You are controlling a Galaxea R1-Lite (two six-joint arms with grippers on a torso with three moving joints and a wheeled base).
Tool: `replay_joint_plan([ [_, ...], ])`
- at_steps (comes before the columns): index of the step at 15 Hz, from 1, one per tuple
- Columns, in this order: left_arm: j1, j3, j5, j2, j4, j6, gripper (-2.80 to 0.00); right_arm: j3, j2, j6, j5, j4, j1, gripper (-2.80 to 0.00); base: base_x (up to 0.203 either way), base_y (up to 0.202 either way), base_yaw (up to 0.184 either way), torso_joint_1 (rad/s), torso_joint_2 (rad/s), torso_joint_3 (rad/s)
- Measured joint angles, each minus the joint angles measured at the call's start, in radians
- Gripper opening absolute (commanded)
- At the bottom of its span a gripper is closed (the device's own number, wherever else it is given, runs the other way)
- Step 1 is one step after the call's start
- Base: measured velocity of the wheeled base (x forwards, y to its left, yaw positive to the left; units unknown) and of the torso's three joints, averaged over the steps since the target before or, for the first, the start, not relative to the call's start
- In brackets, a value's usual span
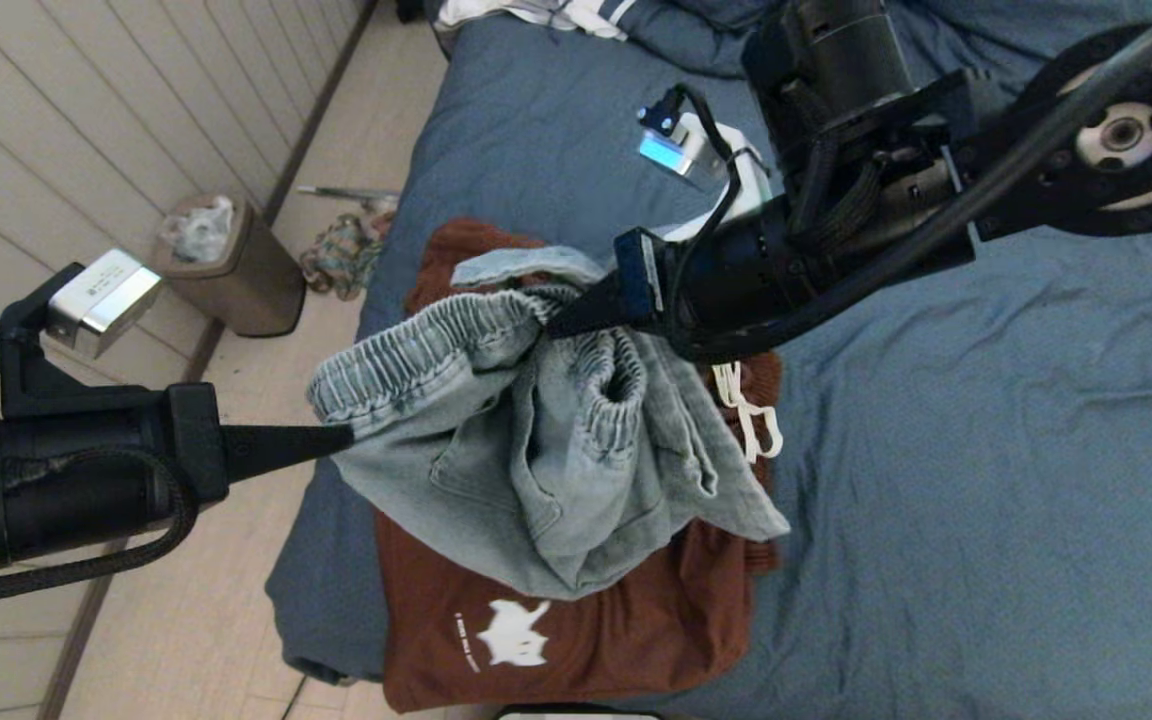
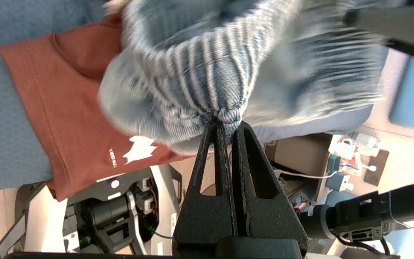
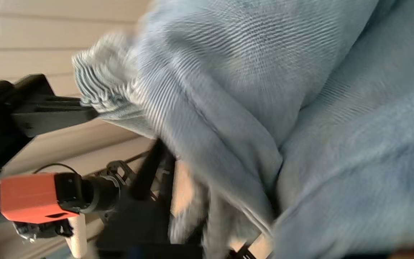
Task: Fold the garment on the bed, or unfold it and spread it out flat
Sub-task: Unford the blue shorts
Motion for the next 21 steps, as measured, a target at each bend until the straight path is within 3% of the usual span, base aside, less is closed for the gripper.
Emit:
replay_joint_plan([
  [6, 0.000, 0.023, 0.003, -0.028, -0.002, 0.000, -2.80, 0.035, 0.002, -0.017, 0.000, 0.001, -0.041, 0.00, 0.000, 0.000, 0.000, 0.000, 0.00, 0.000],
  [10, 0.008, 0.079, 0.007, -0.040, -0.049, -0.005, -2.80, 0.155, -0.066, -0.022, 0.000, -0.006, -0.103, 0.00, 0.000, 0.000, 0.000, 0.000, 0.00, 0.000],
  [15, 0.097, 0.105, -0.001, -0.043, -0.072, -0.027, -2.80, 0.295, -0.167, -0.049, 0.003, -0.009, -0.202, 0.00, 0.000, 0.000, 0.000, 0.000, 0.00, 0.000],
  [21, 0.134, 0.166, -0.008, -0.038, -0.129, -0.028, -2.80, 0.420, -0.221, -0.070, 0.017, -0.012, -0.266, 0.00, 0.000, 0.000, 0.000, 0.000, 0.00, 0.000],
])
